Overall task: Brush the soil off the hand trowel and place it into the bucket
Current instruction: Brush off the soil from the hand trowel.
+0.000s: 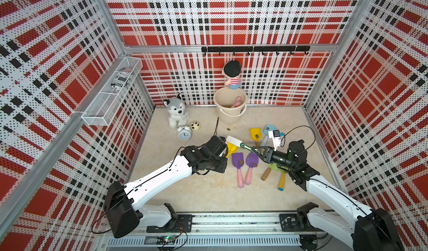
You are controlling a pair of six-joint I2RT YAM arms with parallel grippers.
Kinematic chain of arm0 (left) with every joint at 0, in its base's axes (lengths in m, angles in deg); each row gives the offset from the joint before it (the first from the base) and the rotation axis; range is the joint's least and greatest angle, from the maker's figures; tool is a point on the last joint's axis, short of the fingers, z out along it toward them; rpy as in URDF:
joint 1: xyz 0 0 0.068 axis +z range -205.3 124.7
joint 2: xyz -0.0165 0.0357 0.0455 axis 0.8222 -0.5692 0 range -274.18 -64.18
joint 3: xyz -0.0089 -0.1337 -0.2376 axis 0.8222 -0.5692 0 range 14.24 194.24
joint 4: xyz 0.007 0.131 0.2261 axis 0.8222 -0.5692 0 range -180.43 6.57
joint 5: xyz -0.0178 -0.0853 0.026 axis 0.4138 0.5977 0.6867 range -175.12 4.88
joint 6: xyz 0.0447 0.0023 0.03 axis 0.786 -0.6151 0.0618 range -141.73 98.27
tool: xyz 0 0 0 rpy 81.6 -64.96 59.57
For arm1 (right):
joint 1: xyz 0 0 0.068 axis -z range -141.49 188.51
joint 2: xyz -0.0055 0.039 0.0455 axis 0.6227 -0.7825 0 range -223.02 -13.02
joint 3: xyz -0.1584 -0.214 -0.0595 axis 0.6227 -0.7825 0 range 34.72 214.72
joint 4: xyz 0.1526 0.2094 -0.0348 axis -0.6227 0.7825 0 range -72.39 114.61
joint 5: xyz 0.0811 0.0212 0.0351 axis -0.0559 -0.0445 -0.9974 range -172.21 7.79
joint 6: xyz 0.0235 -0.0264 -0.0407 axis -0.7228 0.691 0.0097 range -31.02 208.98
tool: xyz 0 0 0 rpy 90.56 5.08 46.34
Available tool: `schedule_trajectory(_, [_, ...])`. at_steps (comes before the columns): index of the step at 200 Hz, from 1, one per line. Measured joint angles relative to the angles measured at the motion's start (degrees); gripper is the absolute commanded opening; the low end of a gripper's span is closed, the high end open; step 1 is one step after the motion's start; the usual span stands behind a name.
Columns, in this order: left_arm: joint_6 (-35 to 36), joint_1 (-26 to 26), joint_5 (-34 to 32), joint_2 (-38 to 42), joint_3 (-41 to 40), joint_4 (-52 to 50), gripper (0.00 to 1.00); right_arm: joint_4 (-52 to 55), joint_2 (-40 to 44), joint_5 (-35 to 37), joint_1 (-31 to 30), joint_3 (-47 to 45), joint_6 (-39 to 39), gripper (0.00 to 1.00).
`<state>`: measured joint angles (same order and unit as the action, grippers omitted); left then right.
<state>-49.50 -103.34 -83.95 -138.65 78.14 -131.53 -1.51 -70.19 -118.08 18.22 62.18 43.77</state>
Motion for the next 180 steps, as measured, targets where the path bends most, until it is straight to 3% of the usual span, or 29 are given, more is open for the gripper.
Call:
schedule_trajectory(35, [0.02, 0.39, 1.11, 1.62, 0.52, -1.29, 0.00, 3.34, 5.51, 6.54, 1.11, 0.83, 10.73, 0.00])
schedule_trajectory(85, [-0.02, 0.61, 1.40, 1.31, 8.94, -9.38, 0.00, 7.41, 11.47, 16.50, -1.11, 0.81, 45.72, 0.00])
schedule_trajectory(136, [0.42, 3.50, 3.87, 0.55, 15.52, -14.86, 0.00, 20.22, 11.39, 30.25, -17.35, 0.85, 82.51, 0.00])
schedule_trajectory(180, [1.33, 3.96, 4.76, -2.14, 16.11, -17.49, 0.00, 20.39, 11.21, 41.66, -31.58, 0.09, 102.18, 0.00])
